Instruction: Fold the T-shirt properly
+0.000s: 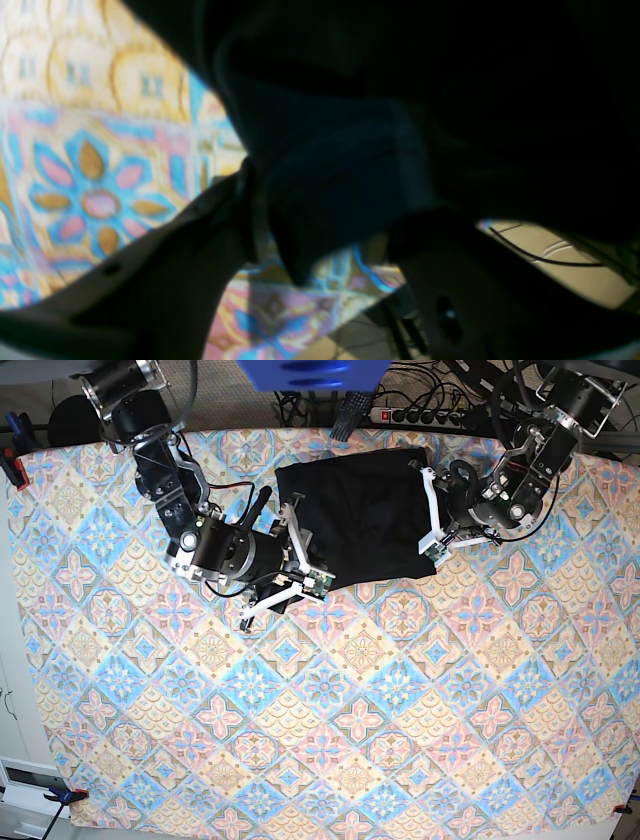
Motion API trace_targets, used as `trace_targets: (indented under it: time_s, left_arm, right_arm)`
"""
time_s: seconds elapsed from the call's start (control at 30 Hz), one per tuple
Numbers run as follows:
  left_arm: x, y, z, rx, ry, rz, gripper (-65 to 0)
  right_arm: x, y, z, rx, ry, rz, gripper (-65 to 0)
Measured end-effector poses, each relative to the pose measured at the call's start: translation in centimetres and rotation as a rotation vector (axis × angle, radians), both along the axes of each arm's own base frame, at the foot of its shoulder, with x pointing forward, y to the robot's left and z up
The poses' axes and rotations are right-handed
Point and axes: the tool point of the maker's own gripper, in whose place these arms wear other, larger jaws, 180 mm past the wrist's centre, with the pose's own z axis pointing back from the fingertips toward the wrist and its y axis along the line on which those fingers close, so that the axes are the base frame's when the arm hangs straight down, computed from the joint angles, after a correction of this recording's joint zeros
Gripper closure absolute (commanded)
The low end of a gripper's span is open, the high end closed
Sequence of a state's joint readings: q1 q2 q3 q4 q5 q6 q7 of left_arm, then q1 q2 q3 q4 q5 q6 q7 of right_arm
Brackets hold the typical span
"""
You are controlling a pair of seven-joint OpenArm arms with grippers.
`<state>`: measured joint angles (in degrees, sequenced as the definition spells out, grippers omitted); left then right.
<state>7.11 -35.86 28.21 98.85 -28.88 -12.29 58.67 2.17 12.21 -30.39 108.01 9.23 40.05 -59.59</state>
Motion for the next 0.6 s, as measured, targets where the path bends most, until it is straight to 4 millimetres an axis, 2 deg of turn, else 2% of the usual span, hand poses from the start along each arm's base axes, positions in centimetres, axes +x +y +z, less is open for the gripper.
trace_targets:
  time_s: [0.07,0.2,0.23,0.33,0.43,0.6]
  left_arm:
    - [0.3,-0.2,0.1,-0.004,-0.012,-0.008,-23.0]
    - [0.9,-0.2,0.4,-0.007,-0.028,-0.009,-3.7]
    - [1.2,-0.2,0.5,-0.007,-0.034,-0.008,-1.3]
    - [2.5,0.0,1.2,-0.002,-0.071,-0.009,-0.6]
    - [3.7,1.5,2.0,0.068,-0.144,-0.036,-0.6]
    - [4.9,1.8,2.7,0.125,-0.236,-0.074,-0.6]
  right_arm:
    - [0.0,0.1,0.0,0.003,0.0,0.001,-22.4]
    - [-0.3,0.1,-0.1,0.004,0.007,0.001,-22.4]
    - [-0.3,0.1,-0.2,0.001,0.007,0.001,-22.4]
    - [-0.3,0.1,-0.1,0.003,0.007,0.001,-22.4]
    - [-0.3,0.0,-0.2,0.001,0.007,0.0,-22.4]
    - [-0.3,0.1,-0.1,0.002,0.006,0.001,-22.4]
